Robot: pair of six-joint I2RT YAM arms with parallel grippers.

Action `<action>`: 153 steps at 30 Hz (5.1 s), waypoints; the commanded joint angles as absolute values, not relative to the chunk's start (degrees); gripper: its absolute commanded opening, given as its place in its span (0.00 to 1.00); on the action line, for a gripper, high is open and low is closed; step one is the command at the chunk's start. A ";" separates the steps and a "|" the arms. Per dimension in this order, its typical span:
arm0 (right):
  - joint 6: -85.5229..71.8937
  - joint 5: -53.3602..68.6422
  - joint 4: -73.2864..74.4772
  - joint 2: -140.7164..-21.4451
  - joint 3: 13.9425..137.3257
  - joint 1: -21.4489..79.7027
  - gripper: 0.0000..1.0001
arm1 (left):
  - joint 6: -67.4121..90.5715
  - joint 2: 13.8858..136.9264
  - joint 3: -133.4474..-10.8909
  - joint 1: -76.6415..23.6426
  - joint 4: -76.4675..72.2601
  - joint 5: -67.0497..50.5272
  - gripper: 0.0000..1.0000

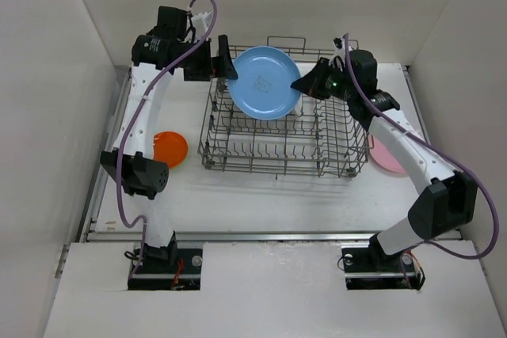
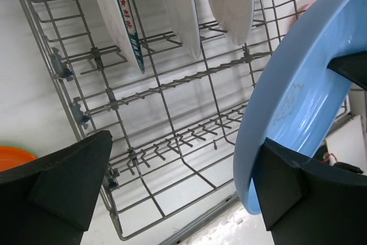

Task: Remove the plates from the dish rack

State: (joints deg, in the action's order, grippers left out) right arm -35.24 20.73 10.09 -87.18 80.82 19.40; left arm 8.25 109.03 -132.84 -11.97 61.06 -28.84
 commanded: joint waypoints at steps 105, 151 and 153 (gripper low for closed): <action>-26.90 -8.81 16.88 -63.45 63.19 -3.00 0.67 | 4.04 126.64 -137.90 -27.42 50.71 16.88 0.80; -15.74 -16.51 19.87 -85.08 79.53 4.83 0.31 | 12.48 110.48 -148.80 -18.29 56.69 11.17 0.00; -14.34 -17.92 19.86 -85.61 79.54 4.83 0.19 | 13.01 109.69 -147.22 -15.05 57.30 8.89 0.00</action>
